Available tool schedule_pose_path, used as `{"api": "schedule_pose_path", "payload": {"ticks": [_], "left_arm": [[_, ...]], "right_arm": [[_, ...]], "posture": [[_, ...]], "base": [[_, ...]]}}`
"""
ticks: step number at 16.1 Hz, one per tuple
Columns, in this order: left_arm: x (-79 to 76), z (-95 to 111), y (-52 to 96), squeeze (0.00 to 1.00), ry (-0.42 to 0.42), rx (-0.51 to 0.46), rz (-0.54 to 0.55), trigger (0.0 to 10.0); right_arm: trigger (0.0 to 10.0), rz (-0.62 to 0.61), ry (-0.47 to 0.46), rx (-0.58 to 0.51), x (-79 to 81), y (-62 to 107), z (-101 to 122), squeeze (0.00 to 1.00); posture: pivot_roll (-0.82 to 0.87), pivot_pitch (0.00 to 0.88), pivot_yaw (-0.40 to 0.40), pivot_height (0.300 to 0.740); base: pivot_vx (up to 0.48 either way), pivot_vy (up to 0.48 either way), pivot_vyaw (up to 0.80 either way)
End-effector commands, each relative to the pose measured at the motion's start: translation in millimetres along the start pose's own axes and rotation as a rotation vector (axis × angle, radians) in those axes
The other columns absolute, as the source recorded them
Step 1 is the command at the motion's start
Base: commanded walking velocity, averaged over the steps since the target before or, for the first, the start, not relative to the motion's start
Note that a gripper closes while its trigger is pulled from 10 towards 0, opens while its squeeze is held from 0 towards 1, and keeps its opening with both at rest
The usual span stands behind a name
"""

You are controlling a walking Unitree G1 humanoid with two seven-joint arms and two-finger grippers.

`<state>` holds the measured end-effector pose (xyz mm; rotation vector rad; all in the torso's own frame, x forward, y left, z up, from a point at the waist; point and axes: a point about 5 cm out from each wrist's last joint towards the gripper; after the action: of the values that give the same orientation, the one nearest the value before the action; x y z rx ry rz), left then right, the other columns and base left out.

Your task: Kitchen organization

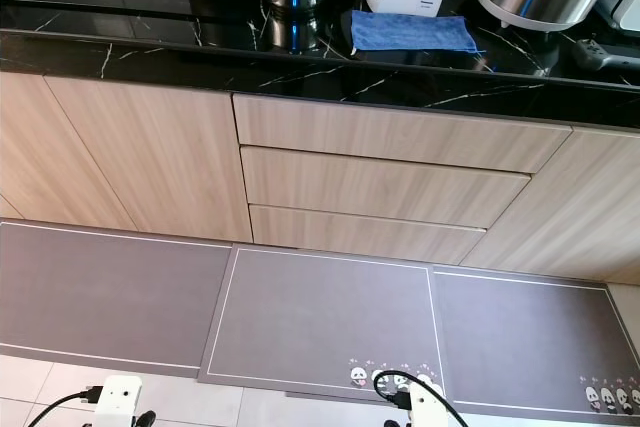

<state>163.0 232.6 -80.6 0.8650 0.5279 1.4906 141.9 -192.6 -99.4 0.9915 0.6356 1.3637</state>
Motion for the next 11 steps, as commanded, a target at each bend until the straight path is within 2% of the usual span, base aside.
{"api": "schedule_pose_path", "payload": {"ticks": [1,4,7,11], "left_arm": [[-4.1,-7.2,1.7,0.00,-0.031,0.024,-0.015,10.0],[-6.3,-6.9,1.5,0.00,-0.065,0.025,-0.030,10.0],[-8.2,-0.2,-0.9,0.00,-0.060,0.013,-0.033,10.0],[-15.9,17.3,-6.2,0.00,-0.058,-0.026,-0.041,10.0]], "right_arm": [[10.0,-0.001,-0.011,-0.011,-1.0,0.3,0.7,0.00],[10.0,-0.013,-0.017,-0.023,-3.3,0.5,3.8,0.00],[10.0,-0.010,-0.005,-0.052,-10.5,1.9,12.1,0.00],[10.0,-0.024,0.005,-0.087,-20.7,3.9,24.7,0.00]], "posture": [[0.08,0.092,-0.062,0.740],[0.07,0.093,-0.060,0.740],[0.05,0.088,-0.062,0.740],[0.05,0.073,-0.089,0.740]], "base": [[0.000,0.000,0.00],[0.000,0.000,0.00],[0.000,0.000,0.00],[0.000,0.000,0.00]]}}
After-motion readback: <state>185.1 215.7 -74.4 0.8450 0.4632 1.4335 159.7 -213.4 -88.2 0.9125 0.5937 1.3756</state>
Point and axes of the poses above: a point about 5 cm out from each wrist's last joint towards the gripper, its own y axis pointing back from the gripper into the wrist, its own z axis along the axis of the wrist's last joint, x = y × z, and after that the axes turned 5 degrees about -y, right-handed
